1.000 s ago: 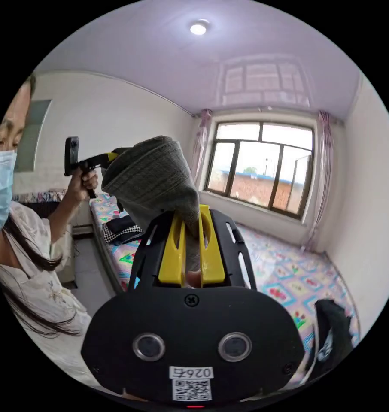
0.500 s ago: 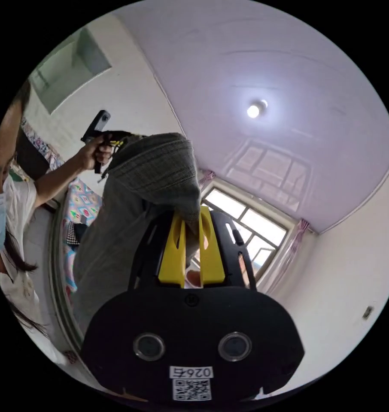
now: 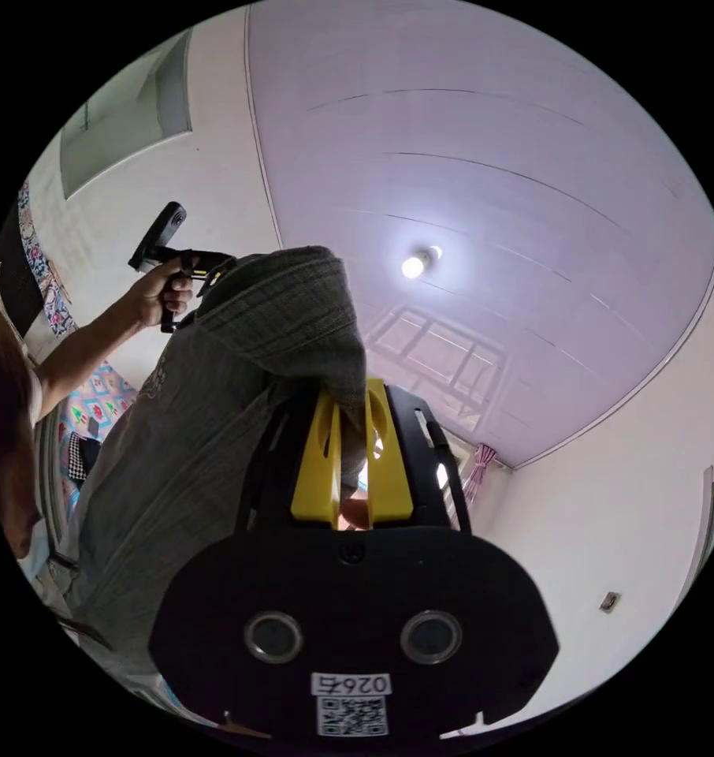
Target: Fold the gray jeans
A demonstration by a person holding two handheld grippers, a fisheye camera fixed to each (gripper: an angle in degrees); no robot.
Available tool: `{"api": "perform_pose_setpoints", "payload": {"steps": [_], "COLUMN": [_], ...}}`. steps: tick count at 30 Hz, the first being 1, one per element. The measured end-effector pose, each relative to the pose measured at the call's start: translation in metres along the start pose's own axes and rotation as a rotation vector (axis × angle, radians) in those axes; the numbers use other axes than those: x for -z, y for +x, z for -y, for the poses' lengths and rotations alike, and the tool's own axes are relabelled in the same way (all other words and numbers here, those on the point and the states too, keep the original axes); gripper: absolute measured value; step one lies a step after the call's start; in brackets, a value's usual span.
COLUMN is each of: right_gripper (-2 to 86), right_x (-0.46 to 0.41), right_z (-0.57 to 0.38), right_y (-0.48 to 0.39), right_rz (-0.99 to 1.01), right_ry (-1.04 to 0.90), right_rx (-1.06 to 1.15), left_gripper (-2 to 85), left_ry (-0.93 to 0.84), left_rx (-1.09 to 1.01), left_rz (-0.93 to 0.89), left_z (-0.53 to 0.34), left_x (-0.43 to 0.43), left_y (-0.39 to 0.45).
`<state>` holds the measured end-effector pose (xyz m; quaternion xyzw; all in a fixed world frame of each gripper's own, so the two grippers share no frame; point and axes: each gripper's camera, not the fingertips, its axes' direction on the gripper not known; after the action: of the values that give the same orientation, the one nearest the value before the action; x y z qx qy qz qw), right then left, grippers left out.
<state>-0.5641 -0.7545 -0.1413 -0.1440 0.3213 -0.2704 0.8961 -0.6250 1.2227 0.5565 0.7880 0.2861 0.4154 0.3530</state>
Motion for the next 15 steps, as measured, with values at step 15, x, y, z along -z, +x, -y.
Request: {"api": "perform_pose_setpoints", "payload": {"steps": [15], "right_gripper": [1.1], "right_x": [-0.217], "right_z": [-0.289], "right_y": [0.057], "right_rz": [0.193], "right_ry": [-0.305], "right_rx": [-0.363], "left_gripper": [0.1], "left_ry": [-0.365], "left_rx": [0.334], "left_rz": [-0.160], "left_z": [-0.196], "left_x": [-0.351], "left_y": [-0.228]}}
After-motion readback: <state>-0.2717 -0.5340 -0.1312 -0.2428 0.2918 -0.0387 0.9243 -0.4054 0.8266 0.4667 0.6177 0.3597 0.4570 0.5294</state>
